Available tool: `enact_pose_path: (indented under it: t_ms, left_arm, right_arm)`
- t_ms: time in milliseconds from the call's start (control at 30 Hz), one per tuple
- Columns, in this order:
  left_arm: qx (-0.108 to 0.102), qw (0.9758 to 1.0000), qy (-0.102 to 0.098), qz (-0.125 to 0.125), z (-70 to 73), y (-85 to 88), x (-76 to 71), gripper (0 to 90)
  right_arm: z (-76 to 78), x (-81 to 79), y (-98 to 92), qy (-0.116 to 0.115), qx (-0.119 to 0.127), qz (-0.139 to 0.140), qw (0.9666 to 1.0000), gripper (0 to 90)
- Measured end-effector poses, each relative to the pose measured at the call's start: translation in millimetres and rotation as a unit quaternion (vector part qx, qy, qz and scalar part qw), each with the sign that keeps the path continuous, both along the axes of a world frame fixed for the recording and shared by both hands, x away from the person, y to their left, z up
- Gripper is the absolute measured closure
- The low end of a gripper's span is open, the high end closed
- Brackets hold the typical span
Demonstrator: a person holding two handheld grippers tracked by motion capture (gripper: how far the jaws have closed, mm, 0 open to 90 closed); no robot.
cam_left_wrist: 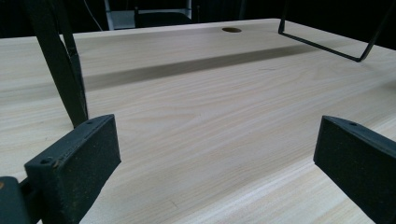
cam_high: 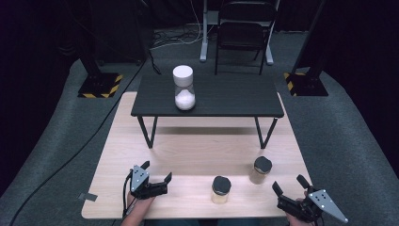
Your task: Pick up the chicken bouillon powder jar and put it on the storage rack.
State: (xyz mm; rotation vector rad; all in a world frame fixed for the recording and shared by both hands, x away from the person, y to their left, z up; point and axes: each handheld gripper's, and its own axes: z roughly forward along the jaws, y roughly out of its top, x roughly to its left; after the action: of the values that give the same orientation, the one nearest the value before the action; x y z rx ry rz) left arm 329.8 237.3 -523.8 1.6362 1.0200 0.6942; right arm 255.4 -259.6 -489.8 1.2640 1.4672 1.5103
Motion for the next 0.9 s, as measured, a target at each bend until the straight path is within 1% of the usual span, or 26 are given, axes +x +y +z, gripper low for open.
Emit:
enact_pose_path:
  t_ms: [200,333,467,567,667,900]
  left_arm:
    - [0.001,1.0,-0.001,-0.001,0.0,-0.4,-0.3,0.0]
    - [-0.001,1.0,0.0,-0.002,0.1,-0.1,-0.4,0.0]
    - [0.0,1.0,-0.001,-0.003,0.1,-0.2,-0.6,0.0]
    - [0.002,1.0,-0.001,-0.003,0.1,-0.4,-0.7,0.0]
    - [0.001,1.0,-0.002,-0.004,0.1,-0.5,-0.8,0.0]
    - [-0.002,1.0,-0.002,-0.004,0.3,0.2,-0.8,0.0]
  right_arm:
    - [0.3,-2.1,8.2,-0.005,-0.015,0.007,0.9998,0.6]
    - [0.1,-2.2,12.5,-0.004,-0.018,0.014,0.9997,1.0]
    - [0.3,-3.9,19.0,-0.005,-0.028,0.022,0.9994,1.1]
    - [0.6,-5.0,24.3,-0.007,-0.031,0.031,0.999,1.0]
    - [1.9,-6.4,30.2,-0.016,-0.037,0.034,0.9986,0.9]
    - [2.3,-8.4,40.3,-0.017,-0.037,0.05,0.9979,0.0]
